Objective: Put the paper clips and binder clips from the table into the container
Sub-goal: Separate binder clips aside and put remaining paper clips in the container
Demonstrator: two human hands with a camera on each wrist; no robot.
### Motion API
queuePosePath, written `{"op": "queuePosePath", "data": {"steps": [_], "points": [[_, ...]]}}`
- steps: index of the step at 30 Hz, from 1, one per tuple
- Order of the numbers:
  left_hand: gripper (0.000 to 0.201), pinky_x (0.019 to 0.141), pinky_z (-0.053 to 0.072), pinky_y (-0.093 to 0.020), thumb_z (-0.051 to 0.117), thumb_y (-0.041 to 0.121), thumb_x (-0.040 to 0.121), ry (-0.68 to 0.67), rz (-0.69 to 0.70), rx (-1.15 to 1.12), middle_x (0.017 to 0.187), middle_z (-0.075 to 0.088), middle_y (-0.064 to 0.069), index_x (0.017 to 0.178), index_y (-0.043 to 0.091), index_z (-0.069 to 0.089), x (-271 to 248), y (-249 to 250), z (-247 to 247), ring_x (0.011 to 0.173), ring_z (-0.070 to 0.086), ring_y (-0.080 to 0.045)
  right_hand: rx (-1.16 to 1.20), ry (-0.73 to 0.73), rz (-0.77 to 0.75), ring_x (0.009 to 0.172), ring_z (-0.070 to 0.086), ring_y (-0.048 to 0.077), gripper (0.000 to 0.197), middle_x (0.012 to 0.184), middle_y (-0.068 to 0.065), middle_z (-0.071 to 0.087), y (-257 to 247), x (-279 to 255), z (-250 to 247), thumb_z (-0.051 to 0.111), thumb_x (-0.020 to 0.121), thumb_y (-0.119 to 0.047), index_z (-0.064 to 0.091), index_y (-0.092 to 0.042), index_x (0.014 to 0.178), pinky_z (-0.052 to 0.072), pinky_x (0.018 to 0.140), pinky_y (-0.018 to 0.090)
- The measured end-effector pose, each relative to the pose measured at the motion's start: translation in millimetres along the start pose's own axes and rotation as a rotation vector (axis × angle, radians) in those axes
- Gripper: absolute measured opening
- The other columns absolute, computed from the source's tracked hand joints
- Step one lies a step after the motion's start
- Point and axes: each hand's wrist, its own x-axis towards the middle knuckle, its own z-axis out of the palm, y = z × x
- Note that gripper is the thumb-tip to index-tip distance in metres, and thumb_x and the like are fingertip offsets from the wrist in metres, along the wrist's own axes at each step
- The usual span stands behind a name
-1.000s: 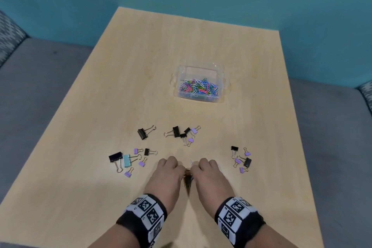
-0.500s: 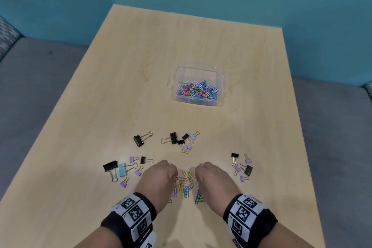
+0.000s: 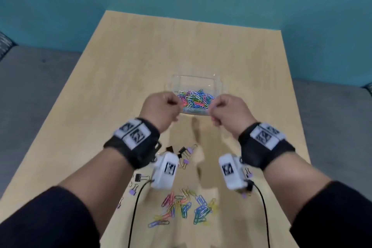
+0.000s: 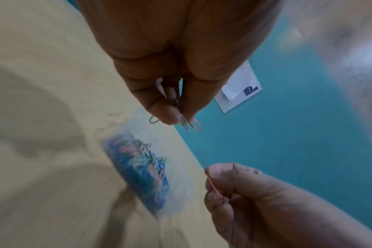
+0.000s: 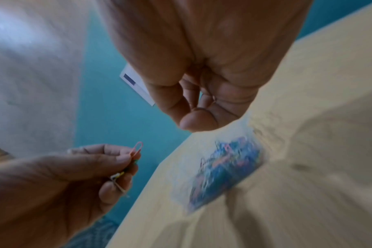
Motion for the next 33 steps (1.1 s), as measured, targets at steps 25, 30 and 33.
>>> {"op": "queuePosePath", "data": {"steps": [25,30,33], "points": [[0.084,0.092,0.041,-0.028,0.069,0.027,0.077,-0.330,0.129,0.743,0.122,0.030,0.008,0.143,0.035,0.018,-192.6,-140.2,4.6,0.105,0.036,-0.015,-0.893,-0.324,-0.230,0.106,0.042,0.020,0.081,0.128,-0.005,0.028,124.0,-180.8,36.2,0.070,0.078,-0.032,0.017,-0.036,0.140,0.047,0.084,0.030],[0.069,0.090,0.044,-0.031,0.067,0.020,0.080,-0.299,0.176,0.695,0.119,0.036,0.004,0.139,0.031,0.033,-170.0,-134.4,26.1,0.105,0.041,-0.017,-0.831,-0.281,-0.261,0.107,0.042,0.021,0.064,0.125,-0.001,0.031,116.3,-166.9,66.4,0.065,0.085,-0.026,0.031,-0.029,0.139,0.045,0.089,0.032],[0.043,0.080,0.047,-0.030,0.061,0.014,0.082,-0.257,0.193,0.692,0.107,0.040,0.002,0.123,0.024,0.051,-158.4,-132.8,35.6,0.095,0.045,-0.017,-0.811,-0.227,-0.267,0.099,0.046,0.023,0.042,0.114,0.001,0.036,113.6,-159.6,76.7,0.062,0.086,-0.018,0.045,-0.023,0.125,0.047,0.081,0.032]]}}
